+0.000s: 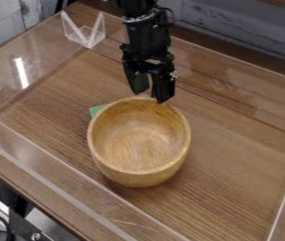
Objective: Put the green block in the brown bowl
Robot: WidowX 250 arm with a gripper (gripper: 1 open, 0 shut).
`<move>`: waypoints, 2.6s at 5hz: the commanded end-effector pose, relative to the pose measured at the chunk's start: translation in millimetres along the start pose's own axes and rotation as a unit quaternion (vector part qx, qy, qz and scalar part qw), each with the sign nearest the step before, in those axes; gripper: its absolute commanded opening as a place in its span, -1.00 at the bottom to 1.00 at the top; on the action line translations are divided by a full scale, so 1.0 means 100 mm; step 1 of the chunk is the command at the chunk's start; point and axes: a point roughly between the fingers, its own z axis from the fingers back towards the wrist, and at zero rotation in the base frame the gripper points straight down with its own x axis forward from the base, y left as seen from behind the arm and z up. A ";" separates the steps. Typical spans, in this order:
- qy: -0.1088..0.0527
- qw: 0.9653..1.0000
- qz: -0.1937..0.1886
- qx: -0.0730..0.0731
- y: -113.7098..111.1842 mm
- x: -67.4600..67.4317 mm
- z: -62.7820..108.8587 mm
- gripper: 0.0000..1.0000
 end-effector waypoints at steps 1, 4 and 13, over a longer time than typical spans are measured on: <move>-0.034 0.999 -0.016 0.018 -0.05 0.05 0.17 1.00; -0.033 0.999 -0.038 0.019 -0.08 0.03 0.02 1.00; 0.033 0.999 -0.020 -0.024 -0.07 -0.22 -0.19 -1.00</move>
